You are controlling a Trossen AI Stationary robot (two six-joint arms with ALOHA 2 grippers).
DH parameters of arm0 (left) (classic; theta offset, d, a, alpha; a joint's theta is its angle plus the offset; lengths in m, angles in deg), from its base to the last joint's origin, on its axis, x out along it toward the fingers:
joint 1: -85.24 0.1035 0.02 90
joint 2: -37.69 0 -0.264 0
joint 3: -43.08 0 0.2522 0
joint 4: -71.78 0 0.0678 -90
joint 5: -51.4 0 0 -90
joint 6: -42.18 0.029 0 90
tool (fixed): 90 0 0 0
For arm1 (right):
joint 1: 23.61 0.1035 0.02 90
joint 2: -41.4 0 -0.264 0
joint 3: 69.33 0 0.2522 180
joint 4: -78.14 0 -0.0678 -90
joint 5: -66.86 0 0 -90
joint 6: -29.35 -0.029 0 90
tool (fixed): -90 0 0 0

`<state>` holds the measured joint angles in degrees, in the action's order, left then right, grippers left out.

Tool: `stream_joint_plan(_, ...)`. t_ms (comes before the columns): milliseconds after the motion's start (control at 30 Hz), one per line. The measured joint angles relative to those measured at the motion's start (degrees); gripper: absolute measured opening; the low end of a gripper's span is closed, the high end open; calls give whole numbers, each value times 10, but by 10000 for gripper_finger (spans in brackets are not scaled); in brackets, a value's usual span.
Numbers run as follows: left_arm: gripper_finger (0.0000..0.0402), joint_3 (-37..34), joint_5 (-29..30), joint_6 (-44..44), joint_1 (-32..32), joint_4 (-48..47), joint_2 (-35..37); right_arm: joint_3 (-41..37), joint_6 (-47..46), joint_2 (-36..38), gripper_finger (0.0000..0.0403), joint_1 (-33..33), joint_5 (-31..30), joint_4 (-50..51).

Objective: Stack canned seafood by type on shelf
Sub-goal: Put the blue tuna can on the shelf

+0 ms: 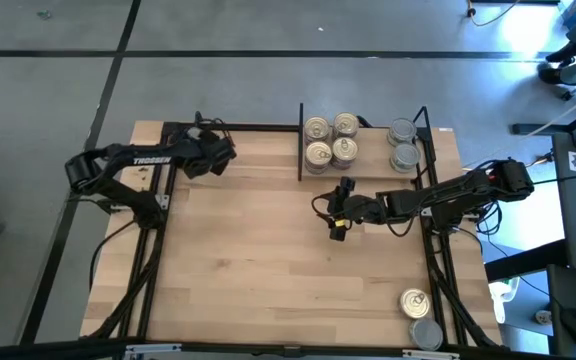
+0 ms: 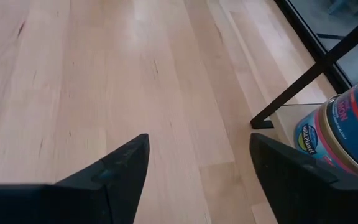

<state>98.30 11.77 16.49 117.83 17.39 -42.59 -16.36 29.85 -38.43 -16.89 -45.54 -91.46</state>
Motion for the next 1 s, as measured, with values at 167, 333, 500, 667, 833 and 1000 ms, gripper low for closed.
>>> stream_joint_plan(167, 125, 0, 0, 3, 18, -35, -31, 0, 18, -15, 278, 0, 0, -5)
stream_joint_plan(333, 116, 0, -10, 29, 58, -51, -69, 0, 30, -42, 278, 0, 18, -31)
stream_joint_plan(500, 116, 2, -42, 19, 78, -65, -96, 0, 29, -48, 278, 0, 21, -33)
stream_joint_plan(667, 115, 2, -52, 36, 73, -67, -107, 0, 29, -47, 278, 0, 21, -30)
stream_joint_plan(833, 115, 1, -57, 31, 40, -73, -107, 0, 28, -47, 278, 0, 21, -30)
stream_joint_plan(1000, 115, 4, -60, -3, -17, -73, -108, 0, 21, -47, 278, 0, 21, -26)
